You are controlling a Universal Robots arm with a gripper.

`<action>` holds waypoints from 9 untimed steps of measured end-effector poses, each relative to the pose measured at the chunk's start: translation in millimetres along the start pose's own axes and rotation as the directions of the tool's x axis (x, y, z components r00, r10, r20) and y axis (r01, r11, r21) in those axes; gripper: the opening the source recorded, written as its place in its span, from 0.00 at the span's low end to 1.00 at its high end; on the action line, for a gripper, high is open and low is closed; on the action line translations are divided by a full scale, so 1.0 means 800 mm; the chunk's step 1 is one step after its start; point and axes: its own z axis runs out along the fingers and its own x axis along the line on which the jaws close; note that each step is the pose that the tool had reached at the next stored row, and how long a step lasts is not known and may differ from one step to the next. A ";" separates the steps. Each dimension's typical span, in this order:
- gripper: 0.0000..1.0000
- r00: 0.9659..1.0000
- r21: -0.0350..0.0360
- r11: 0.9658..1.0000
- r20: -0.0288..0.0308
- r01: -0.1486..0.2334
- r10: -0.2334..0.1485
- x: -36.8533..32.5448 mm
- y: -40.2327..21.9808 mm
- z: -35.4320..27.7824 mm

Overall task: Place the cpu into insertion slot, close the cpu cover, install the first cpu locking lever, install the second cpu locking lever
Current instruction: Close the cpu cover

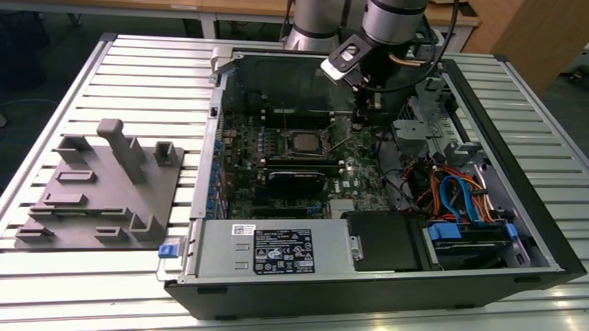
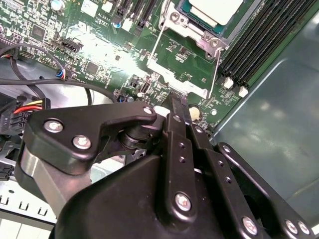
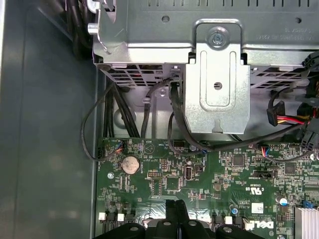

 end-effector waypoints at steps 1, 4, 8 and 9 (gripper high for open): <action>0.11 1.000 0.000 1.000 0.000 0.000 0.000 0.0000 0.0002 0.0000; 0.11 1.000 0.000 1.000 0.000 0.000 0.000 0.0000 0.0018 0.0001; 0.11 1.000 0.000 1.000 0.000 0.000 0.000 0.0000 0.0054 0.0001; 0.11 1.000 0.000 1.000 0.000 0.000 0.000 0.0000 0.0061 0.0001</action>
